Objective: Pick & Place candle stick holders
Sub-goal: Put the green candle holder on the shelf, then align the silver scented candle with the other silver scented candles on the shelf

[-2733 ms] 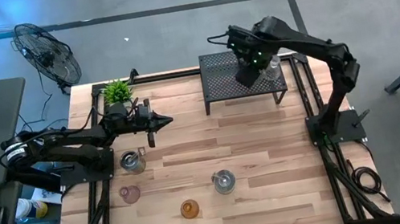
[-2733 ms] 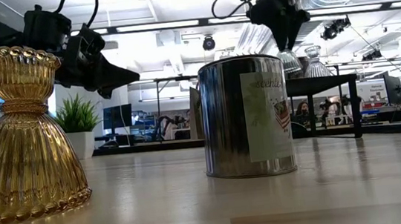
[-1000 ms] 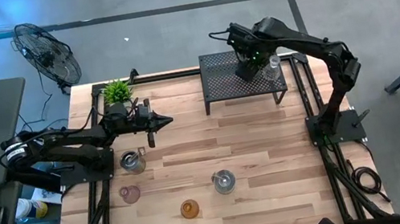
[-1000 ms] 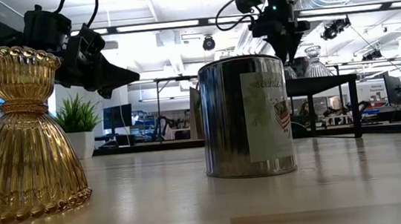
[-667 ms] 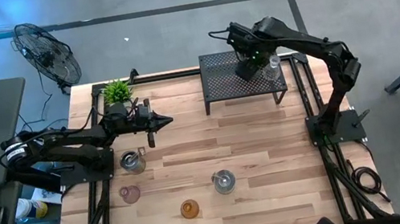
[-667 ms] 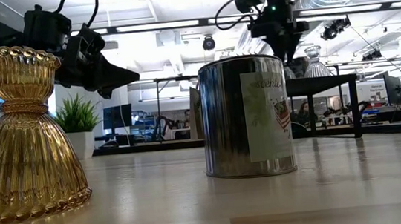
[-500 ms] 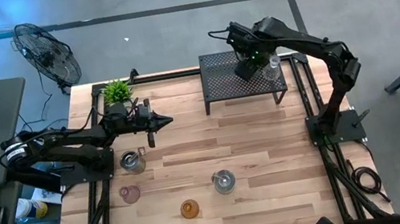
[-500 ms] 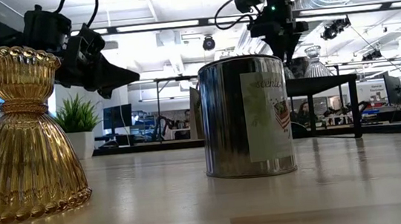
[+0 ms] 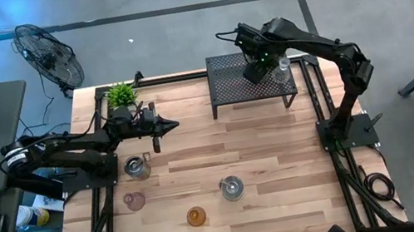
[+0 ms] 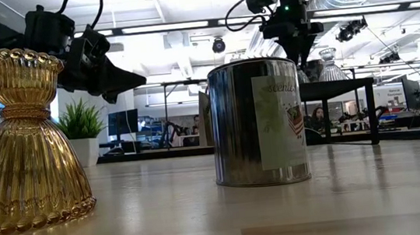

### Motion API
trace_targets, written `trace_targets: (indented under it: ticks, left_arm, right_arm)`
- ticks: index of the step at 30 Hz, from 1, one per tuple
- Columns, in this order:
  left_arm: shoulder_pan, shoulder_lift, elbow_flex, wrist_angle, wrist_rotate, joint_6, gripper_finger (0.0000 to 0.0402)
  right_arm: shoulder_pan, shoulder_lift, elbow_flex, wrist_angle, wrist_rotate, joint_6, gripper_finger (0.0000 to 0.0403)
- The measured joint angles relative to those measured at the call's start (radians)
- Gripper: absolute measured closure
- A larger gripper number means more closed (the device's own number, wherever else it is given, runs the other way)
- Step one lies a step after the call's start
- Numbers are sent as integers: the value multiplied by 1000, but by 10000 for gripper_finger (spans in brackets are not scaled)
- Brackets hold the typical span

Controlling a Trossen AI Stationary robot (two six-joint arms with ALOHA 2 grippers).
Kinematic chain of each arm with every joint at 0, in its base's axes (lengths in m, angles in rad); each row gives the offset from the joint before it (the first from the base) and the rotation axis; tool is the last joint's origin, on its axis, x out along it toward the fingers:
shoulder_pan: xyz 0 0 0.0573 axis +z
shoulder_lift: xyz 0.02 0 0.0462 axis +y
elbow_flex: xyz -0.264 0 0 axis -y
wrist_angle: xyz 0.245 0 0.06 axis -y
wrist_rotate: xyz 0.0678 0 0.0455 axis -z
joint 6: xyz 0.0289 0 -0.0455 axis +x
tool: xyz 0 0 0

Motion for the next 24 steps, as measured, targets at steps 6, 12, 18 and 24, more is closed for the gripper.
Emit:
trace_targets:
  ticks: [6, 12, 18, 24]
  left_arm:
    - [0, 0, 0, 0, 0, 0, 397]
    - [0, 0, 0, 0, 0, -6, 397]
    - [0, 0, 0, 0, 0, -5, 397]
    - [0, 0, 0, 0, -1, 1, 397]
  right_arm:
    - [0, 0, 0, -1, 1, 1, 202]
    - [0, 0, 0, -1, 4, 0, 142]
    - [1, -8, 42, -9, 2, -28, 126]
    - [34, -44, 156, -96, -3, -35, 139]
